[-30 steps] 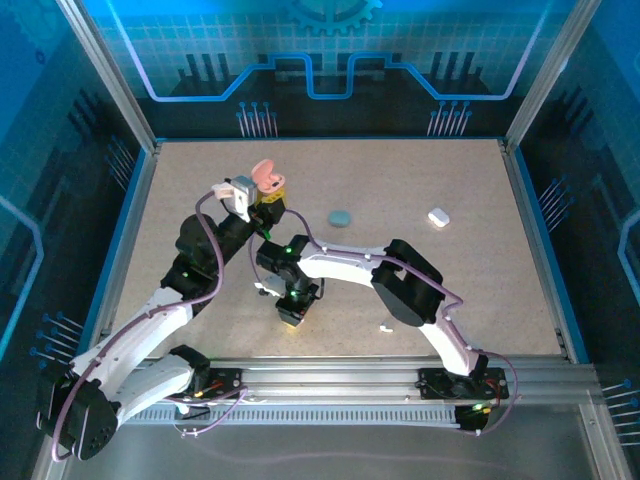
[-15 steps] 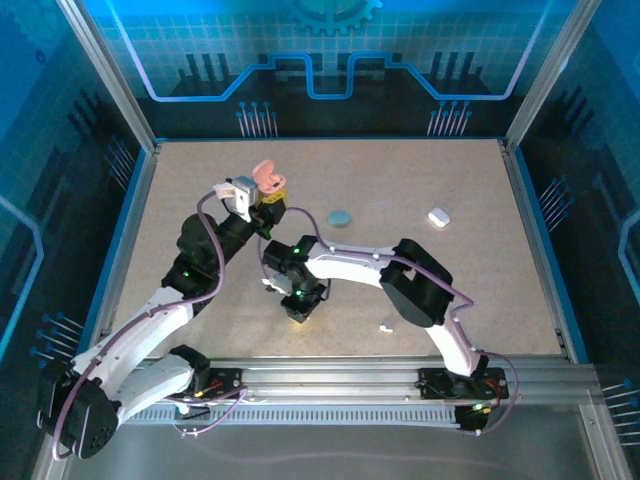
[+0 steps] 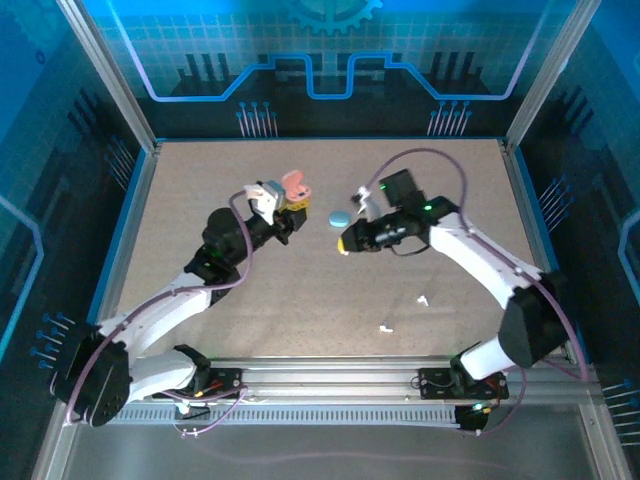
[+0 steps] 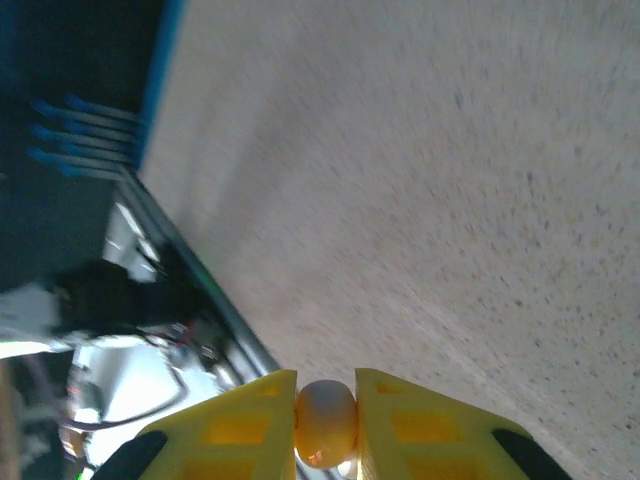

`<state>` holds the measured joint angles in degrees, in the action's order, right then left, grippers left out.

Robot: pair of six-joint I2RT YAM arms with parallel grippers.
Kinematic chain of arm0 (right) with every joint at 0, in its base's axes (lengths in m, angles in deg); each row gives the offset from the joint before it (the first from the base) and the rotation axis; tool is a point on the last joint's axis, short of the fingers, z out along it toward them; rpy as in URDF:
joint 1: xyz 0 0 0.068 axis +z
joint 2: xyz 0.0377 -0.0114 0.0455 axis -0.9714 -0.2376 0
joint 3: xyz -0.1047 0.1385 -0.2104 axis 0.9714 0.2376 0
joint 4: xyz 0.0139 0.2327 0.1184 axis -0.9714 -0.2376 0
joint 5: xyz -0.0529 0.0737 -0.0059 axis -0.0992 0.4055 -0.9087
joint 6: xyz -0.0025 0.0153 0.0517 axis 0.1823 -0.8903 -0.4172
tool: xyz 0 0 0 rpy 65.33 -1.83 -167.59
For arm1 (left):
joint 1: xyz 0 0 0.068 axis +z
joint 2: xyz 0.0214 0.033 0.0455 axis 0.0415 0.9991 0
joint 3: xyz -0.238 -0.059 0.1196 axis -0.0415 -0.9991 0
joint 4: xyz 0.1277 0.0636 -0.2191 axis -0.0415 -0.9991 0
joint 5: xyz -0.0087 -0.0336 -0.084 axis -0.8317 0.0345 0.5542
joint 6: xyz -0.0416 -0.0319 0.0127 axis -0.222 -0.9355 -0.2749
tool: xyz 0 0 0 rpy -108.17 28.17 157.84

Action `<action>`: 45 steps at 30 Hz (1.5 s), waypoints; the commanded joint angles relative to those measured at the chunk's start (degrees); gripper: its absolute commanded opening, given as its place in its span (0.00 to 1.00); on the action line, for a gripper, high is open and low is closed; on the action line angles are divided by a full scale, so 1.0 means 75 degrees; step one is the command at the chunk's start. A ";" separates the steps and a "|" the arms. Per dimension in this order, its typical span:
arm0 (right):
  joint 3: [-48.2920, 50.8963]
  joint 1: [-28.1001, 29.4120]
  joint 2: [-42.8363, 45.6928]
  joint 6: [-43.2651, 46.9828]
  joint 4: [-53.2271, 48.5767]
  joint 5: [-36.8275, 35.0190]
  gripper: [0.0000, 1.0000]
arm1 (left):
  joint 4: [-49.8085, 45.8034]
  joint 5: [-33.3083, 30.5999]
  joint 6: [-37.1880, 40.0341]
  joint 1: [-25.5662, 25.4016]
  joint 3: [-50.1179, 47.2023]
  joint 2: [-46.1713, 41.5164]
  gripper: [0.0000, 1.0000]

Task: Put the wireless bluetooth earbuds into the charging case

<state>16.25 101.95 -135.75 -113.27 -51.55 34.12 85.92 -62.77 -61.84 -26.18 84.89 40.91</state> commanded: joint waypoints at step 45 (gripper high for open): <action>-0.1488 0.0417 0.0624 -0.0699 -0.0632 -0.1303 0.23 | 0.4107 0.0171 0.0545 -0.1961 0.0316 0.2671 0.34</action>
<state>6.52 104.16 -130.46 -119.87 -53.63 27.92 112.47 -61.05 -58.21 -40.23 85.73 60.91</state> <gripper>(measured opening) 0.228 0.381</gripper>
